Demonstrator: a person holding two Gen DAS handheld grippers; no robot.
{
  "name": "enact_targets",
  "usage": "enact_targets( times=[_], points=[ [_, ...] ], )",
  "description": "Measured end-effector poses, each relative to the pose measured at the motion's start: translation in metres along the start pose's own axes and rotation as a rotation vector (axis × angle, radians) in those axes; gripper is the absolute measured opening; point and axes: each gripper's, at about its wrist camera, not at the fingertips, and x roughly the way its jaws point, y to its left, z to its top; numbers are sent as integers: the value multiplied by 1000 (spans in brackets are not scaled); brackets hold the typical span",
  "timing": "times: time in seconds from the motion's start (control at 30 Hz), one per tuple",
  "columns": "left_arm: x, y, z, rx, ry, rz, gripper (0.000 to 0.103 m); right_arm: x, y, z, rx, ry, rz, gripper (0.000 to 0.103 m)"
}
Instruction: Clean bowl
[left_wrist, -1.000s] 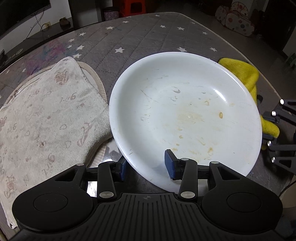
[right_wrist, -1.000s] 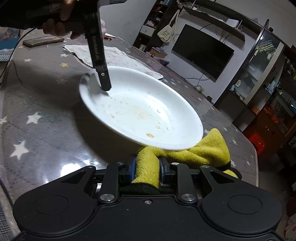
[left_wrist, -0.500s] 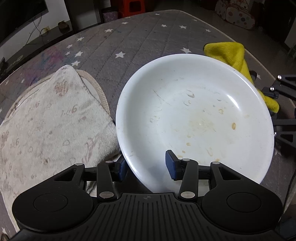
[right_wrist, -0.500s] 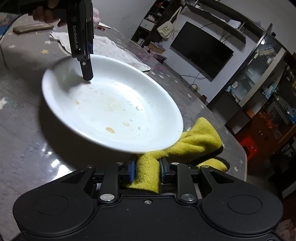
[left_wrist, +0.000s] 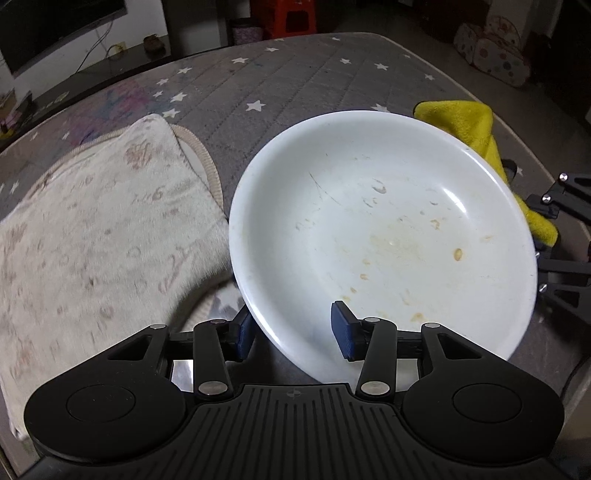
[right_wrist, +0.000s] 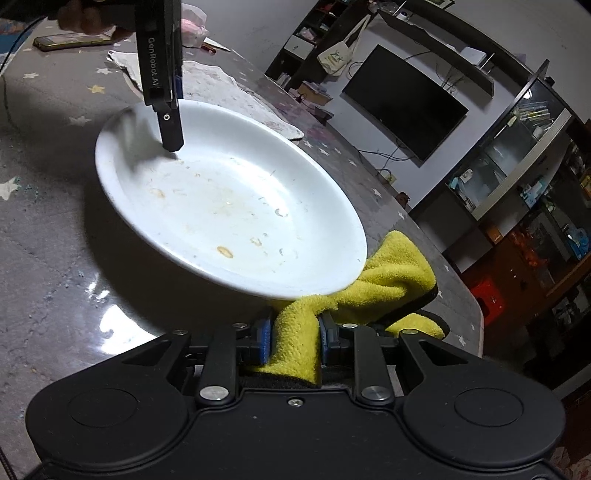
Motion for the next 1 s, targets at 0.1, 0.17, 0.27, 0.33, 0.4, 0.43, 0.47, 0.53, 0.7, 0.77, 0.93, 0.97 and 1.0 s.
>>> enact_targets(
  times=[0.1, 0.17, 0.27, 0.33, 0.4, 0.43, 0.47, 0.53, 0.7, 0.77, 0.93, 0.97, 1.0],
  points=[
    [-1, -1, -2, -23, -17, 13, 41, -2, 1, 2, 7, 2, -4, 26],
    [-2, -2, -3, -21, -23, 19, 40, -5, 6, 3, 7, 2, -4, 26],
    [-2, -2, -3, -5, -25, 16, 40, -13, 15, 3, 9, 2, -1, 26],
    [-2, -2, -2, 7, -23, 15, 40, -18, 21, 3, 8, 1, 2, 26],
    [-2, -3, -1, 25, -25, 23, 40, -23, 28, 4, 3, -3, 8, 26],
    [-1, -2, -1, 29, -25, 26, 40, -26, 31, 4, 1, -4, 11, 26],
    [0, -2, 0, 33, -24, 26, 40, -29, 34, 5, -1, -6, 14, 26],
    [1, 0, 2, 45, -23, 24, 40, -34, 41, 5, -6, -9, 21, 26],
    [4, 1, 6, 73, -15, 26, 40, -45, 48, 8, -45, -30, 49, 26],
    [3, 1, 7, 83, -11, 26, 41, -46, 49, 8, -56, -29, 50, 26],
    [4, 1, 6, 90, -12, 25, 41, -35, 36, 7, -53, -14, 39, 26],
    [4, 1, 6, 91, -12, 25, 42, -32, 32, 7, -51, -11, 37, 26],
    [4, 1, 6, 92, -12, 26, 42, -29, 29, 7, -51, -8, 36, 26]
  ],
)
